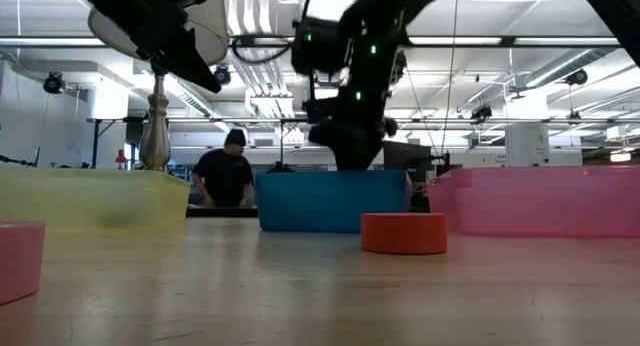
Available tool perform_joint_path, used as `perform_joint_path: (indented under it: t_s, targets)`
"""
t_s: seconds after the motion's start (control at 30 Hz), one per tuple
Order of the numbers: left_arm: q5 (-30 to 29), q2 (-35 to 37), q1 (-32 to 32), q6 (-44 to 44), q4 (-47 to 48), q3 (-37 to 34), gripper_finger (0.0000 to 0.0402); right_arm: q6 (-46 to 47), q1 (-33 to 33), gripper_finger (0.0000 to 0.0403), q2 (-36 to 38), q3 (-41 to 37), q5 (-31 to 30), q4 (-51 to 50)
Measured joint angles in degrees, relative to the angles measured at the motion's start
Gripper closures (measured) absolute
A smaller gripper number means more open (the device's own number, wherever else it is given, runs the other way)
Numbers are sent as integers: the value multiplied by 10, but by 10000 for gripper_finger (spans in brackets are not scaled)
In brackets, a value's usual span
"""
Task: Pick and place Stapler, Stapler remover, tape
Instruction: Put the right orange tape into the pink bin
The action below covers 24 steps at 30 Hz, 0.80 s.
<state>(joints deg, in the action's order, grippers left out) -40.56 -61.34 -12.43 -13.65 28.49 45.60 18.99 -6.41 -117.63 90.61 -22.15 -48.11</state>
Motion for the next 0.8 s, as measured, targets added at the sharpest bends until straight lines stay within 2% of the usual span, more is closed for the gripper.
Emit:
perform_joint_path:
  t_s: [0.2, 0.4, 0.57, 0.67, 0.8]
  targets:
    - [0, 0, 0, -6, 0, -3, 252, 22, 42, 240, 57, 25, 78, -50]
    - [9, 0, 0, -21, -4, -21, 252, 63, 122, 242, 99, 9, 119, -54]
    - [10, 0, 0, -46, -6, -39, 252, 204, 188, 243, 89, 5, 130, -58]
    - [10, 0, 0, -57, -11, -48, 252, 270, 212, 247, 69, 2, 176, -65]
    - [23, 0, 0, -67, -16, -48, 252, 310, 214, 250, 40, 2, 223, -63]
